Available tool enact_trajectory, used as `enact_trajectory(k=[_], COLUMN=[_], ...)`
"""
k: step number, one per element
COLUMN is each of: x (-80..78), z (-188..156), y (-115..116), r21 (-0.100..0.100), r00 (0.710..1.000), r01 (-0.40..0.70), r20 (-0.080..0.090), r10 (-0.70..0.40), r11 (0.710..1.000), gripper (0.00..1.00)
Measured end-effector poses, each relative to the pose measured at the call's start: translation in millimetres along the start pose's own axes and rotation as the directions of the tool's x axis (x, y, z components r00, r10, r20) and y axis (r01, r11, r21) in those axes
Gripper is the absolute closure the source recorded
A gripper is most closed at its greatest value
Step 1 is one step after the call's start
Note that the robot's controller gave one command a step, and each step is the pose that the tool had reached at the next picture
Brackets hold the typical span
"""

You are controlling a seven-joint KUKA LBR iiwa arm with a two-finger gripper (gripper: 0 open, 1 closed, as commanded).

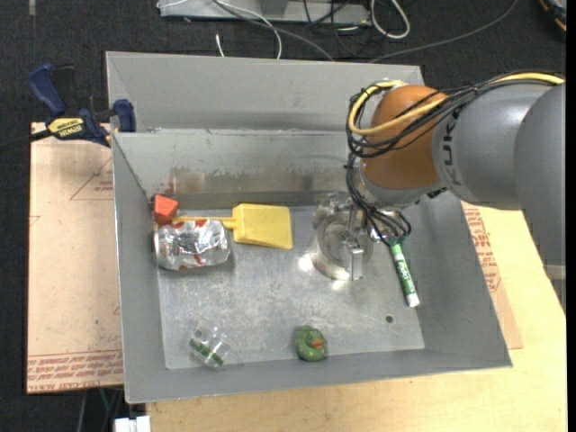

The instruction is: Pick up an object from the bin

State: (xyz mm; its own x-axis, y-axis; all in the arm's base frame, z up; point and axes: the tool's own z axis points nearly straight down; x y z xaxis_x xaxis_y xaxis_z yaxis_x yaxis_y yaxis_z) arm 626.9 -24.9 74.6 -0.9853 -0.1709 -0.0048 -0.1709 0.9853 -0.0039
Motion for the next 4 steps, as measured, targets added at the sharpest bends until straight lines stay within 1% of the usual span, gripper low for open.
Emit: enact_trajectory(k=[1, 2, 3, 4], x=[-1.1, -20.0, -28.7, -28.7], z=[-3, -2, 1, 1], y=[0, -12, -25, -25], r21=[0.002, -0.004, 0.001, 0.001], r00=[1.000, 0.993, 0.997, 0.997], r01=[0.001, 0.120, -0.079, -0.079], r20=[0.006, 0.009, 0.018, 0.018], r10=[-0.001, -0.120, 0.079, 0.079], r11=[1.000, 0.993, 0.997, 0.997], gripper=[0.00, 0.00, 1.00, 1.00])
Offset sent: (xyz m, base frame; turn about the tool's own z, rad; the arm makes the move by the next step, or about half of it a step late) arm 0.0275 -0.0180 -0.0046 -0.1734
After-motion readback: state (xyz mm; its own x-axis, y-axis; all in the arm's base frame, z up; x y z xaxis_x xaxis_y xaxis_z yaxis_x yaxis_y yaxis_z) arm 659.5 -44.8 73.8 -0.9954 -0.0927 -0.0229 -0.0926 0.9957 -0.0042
